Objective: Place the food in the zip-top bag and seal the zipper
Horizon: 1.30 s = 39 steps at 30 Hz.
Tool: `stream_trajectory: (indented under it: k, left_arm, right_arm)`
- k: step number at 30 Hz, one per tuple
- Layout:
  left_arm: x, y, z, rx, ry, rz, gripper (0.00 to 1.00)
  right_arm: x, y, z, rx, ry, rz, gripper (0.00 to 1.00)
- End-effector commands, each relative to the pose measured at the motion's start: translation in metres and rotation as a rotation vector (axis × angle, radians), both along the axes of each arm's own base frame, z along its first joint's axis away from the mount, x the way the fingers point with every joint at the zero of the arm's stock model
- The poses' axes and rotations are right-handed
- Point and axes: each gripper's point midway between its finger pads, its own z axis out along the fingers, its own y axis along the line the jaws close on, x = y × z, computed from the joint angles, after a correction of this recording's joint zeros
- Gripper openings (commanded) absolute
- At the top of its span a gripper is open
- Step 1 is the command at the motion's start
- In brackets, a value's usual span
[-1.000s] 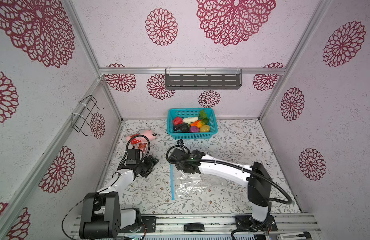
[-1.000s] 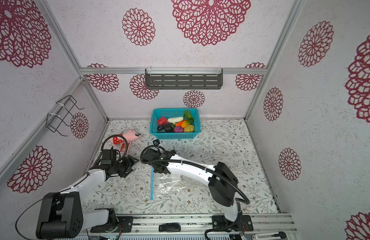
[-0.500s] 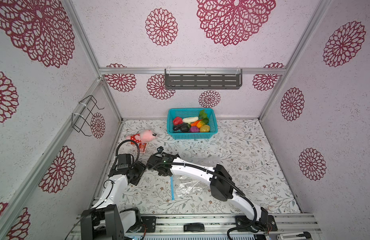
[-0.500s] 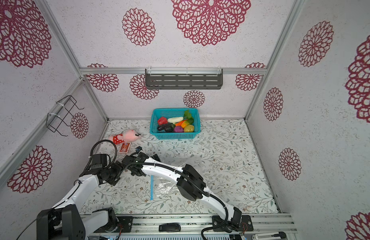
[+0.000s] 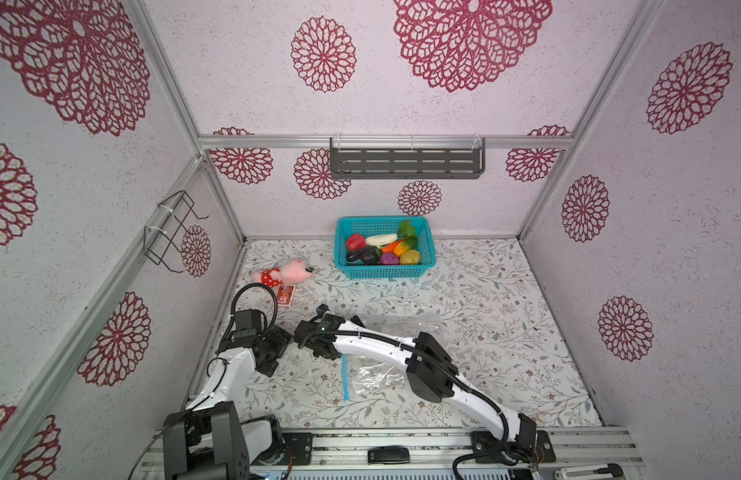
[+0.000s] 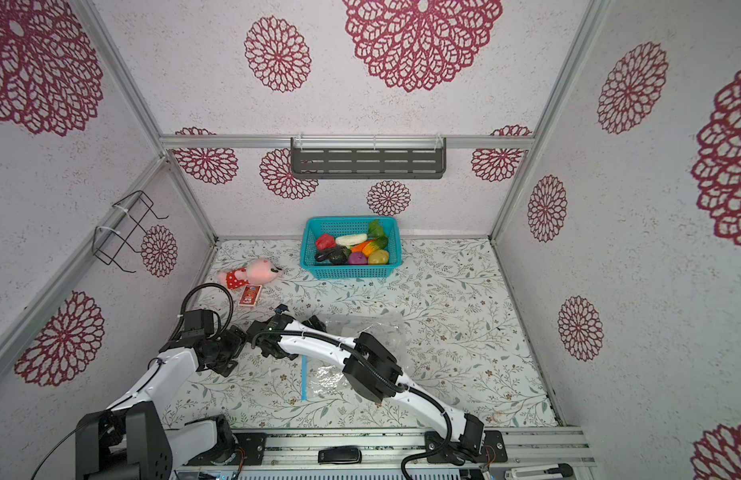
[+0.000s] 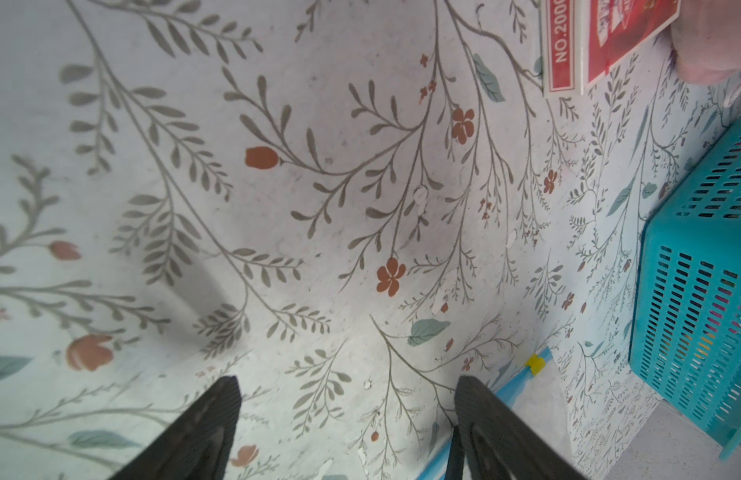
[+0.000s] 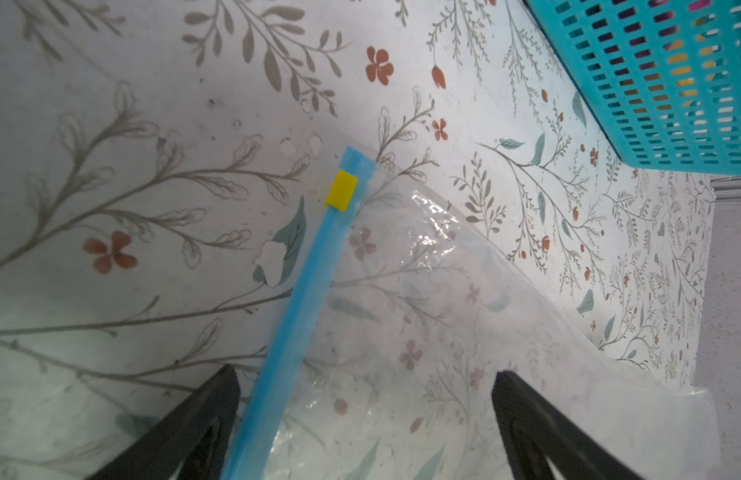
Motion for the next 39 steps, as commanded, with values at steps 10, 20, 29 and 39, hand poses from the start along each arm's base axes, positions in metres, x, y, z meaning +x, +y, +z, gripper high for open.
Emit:
stream_trajectory:
  k: [10,20,29,39]
  left_arm:
    - [0.005,0.005,0.0,0.014,-0.007,-0.008,0.87]
    - [0.008,0.004,0.0,0.013,-0.004,-0.021,0.88]
    - [0.011,0.004,0.0,0.014,-0.008,-0.028,0.88]
    - [0.013,0.004,-0.002,0.014,-0.014,-0.034,0.88]
  right_arm:
    - [-0.014,-0.011,0.013,-0.118,-0.089,0.011,0.99]
    - [-0.017,-0.026,0.031,-0.181,-0.171,-0.015,0.99]
    - [-0.018,-0.045,0.038,-0.222,-0.2,-0.069,0.89]
    - [-0.022,-0.068,0.024,-0.264,-0.168,-0.12,0.79]
